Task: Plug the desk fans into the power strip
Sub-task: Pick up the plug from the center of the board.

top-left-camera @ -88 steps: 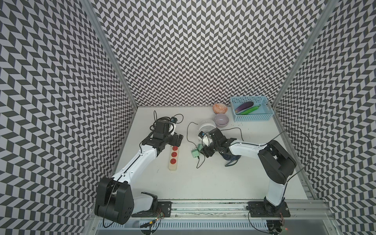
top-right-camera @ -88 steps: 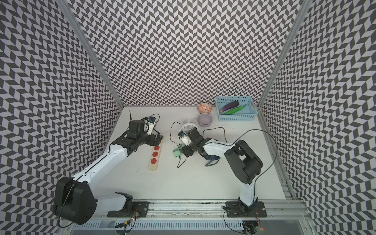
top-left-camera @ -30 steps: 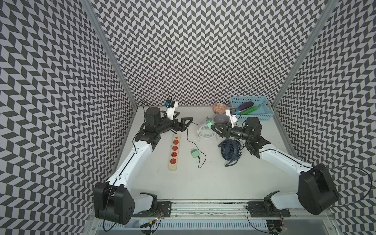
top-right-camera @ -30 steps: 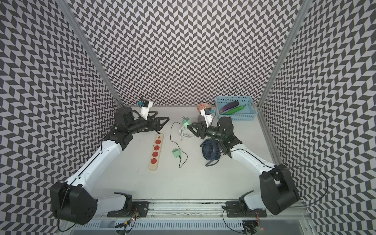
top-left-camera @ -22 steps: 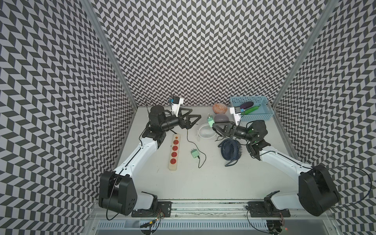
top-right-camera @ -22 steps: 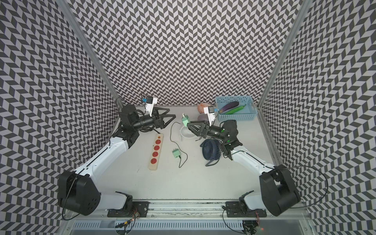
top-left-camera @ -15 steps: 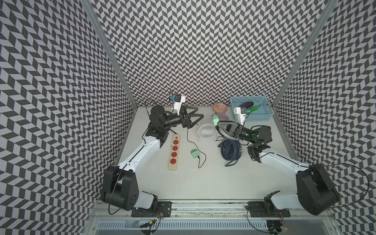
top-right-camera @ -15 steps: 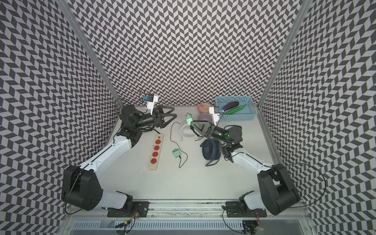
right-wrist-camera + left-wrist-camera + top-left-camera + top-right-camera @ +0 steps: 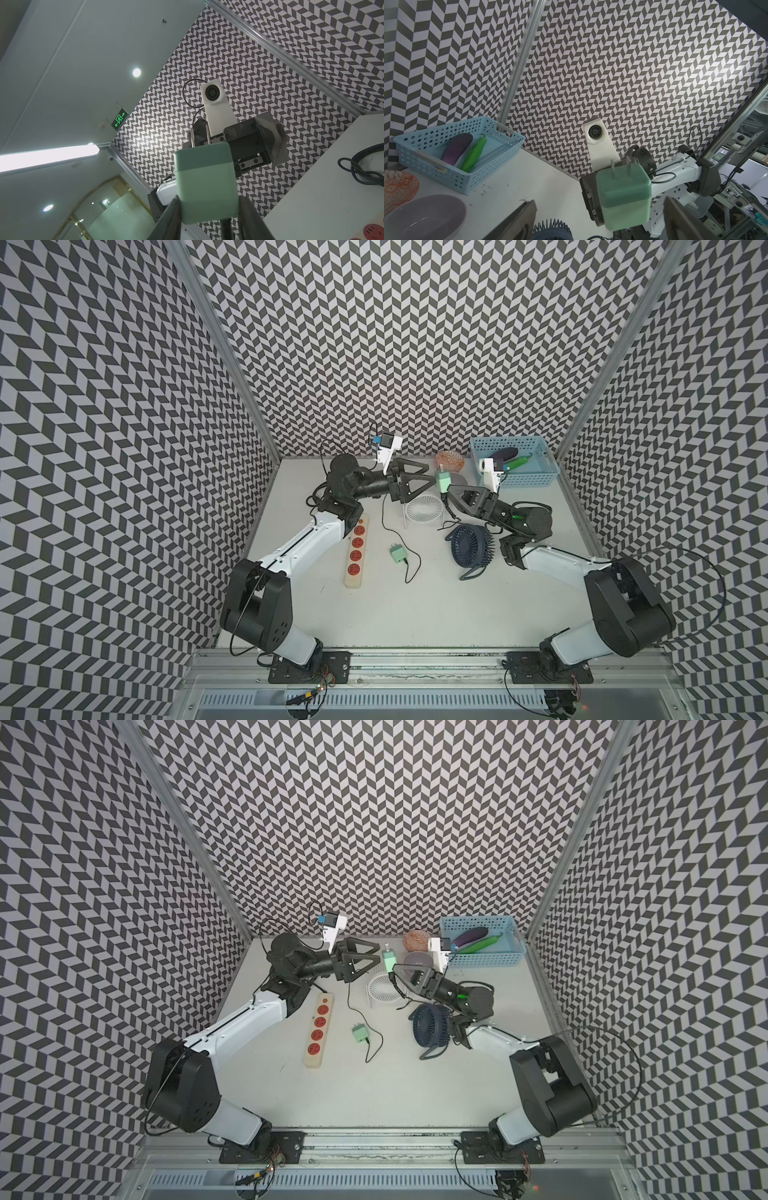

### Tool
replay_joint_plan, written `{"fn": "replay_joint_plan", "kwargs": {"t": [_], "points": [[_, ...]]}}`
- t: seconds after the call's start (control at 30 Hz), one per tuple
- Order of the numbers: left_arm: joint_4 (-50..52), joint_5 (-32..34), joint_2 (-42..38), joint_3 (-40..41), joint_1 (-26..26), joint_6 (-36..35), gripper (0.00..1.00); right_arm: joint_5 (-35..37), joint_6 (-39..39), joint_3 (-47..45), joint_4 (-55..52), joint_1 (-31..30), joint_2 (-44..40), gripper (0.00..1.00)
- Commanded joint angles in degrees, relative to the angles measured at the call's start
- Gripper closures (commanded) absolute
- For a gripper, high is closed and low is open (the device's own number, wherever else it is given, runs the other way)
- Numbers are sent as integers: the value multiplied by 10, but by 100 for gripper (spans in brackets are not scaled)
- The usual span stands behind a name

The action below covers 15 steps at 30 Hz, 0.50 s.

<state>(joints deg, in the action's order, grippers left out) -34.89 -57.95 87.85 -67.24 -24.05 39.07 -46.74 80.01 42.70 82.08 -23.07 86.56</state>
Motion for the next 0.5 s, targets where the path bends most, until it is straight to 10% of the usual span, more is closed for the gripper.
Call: {"fn": "replay_joint_plan", "kwargs": {"t": [0.0,0.47], "points": [[4,3,3,-22,-12,-6,8,3,-15,15,18,-3,-14,88],[77,-2,4,-50,-46,-64,37,16,-18,8,18,-11,-8,89]]}}
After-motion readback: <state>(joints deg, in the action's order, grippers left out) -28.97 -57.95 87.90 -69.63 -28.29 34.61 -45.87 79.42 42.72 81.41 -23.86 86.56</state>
